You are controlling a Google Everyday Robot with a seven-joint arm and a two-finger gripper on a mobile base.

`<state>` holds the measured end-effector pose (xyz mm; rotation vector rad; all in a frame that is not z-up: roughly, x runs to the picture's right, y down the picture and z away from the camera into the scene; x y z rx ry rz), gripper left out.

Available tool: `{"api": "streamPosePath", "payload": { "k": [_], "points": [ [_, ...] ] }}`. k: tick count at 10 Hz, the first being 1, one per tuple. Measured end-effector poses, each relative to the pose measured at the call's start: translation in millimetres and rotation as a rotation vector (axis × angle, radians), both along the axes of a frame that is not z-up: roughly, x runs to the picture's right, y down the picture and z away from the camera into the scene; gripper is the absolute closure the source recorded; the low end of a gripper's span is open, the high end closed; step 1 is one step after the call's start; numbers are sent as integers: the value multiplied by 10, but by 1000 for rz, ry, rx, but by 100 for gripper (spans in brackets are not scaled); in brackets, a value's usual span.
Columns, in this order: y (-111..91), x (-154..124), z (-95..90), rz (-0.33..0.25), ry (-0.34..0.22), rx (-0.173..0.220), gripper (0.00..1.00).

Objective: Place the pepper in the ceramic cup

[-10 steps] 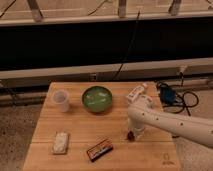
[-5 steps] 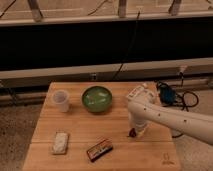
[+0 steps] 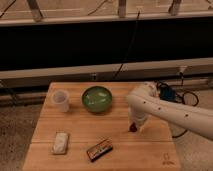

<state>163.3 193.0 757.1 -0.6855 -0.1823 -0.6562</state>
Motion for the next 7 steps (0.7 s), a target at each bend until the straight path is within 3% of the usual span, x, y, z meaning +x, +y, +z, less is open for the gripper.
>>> {"api": "streamPosePath", "payload": {
  "k": [7],
  "points": [
    [-322, -326, -67, -92, -35, 25, 100]
  ]
}}
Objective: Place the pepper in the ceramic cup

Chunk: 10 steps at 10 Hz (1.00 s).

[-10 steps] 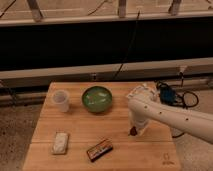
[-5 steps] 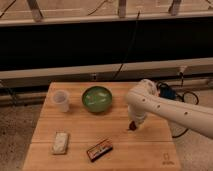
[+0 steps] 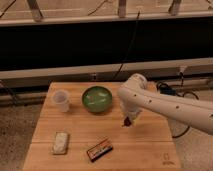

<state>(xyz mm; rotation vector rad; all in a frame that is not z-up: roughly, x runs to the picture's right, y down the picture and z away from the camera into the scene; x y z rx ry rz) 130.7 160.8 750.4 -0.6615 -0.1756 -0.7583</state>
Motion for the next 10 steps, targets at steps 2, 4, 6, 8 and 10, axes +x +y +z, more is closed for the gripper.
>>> {"api": "streamPosePath", "payload": {
  "k": [2, 4, 6, 8, 10],
  "points": [
    [-84, -157, -48, -32, -17, 3, 100],
    [-153, -362, -80, -60, -30, 5, 100],
    [-235, -528, -119, -95, -44, 11, 100],
    [-292, -644, -133, -123, -58, 17, 100],
    [-387, -934, -143, -161, -80, 20, 100]
  ]
}}
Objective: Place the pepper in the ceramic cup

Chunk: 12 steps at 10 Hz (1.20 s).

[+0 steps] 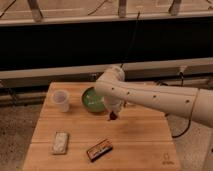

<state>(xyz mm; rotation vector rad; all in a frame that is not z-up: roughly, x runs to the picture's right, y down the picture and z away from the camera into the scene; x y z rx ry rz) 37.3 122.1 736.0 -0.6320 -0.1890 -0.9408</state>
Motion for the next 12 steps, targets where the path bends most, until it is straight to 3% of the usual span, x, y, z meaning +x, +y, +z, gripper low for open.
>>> {"api": "streamPosePath", "payload": {
  "k": [8, 12],
  "points": [
    [-452, -726, 38, -116, -41, 22, 100],
    [-594, -909, 37, -144, -48, 32, 100]
  ]
}}
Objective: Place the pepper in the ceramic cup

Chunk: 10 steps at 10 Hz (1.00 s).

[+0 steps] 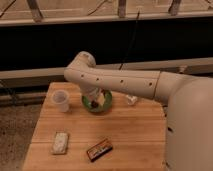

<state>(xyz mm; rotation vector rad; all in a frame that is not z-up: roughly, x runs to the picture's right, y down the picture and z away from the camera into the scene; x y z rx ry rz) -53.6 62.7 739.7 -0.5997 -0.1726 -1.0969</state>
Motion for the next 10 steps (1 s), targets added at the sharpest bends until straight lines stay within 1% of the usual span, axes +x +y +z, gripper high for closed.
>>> {"api": "streamPosePath", "payload": {
  "k": [3, 4, 6, 8, 9, 10],
  "points": [
    [-97, -351, 44, -30, -13, 16, 100],
    [-106, -389, 46, -32, -16, 17, 100],
    [-128, -579, 40, -42, -27, 25, 100],
    [-184, -642, 23, -51, -26, 33, 100],
    [-199, -699, 7, -58, -34, 24, 100],
    [-203, -771, -14, -67, -49, 3, 100]
  ]
}}
